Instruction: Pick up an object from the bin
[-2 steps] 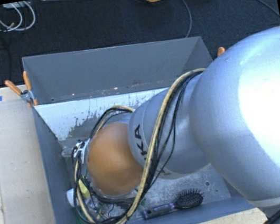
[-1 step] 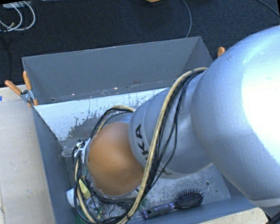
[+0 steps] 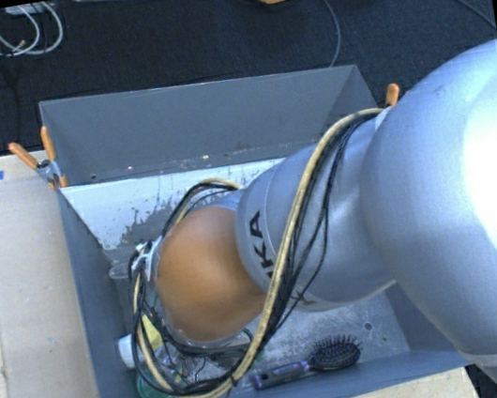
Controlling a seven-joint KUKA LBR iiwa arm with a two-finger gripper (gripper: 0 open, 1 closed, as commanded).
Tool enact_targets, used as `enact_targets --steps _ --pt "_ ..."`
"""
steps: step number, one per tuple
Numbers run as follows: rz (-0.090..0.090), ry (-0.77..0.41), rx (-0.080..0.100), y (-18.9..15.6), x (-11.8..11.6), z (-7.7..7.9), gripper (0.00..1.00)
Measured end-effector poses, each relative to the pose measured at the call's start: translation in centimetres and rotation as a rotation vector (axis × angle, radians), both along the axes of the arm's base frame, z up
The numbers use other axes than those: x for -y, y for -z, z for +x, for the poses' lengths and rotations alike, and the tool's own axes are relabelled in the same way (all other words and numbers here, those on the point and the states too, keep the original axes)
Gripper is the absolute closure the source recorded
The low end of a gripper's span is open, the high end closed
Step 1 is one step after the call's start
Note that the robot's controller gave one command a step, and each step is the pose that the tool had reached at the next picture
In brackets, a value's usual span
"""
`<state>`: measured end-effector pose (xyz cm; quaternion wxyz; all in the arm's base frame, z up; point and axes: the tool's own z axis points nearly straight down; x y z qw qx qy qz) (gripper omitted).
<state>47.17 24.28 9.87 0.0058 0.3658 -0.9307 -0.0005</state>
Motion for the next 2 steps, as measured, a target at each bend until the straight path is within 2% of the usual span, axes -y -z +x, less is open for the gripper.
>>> enact_targets --steps 2 --pt "0.002 0.002 0.004 -2.9 -0.1 0.1 1.0"
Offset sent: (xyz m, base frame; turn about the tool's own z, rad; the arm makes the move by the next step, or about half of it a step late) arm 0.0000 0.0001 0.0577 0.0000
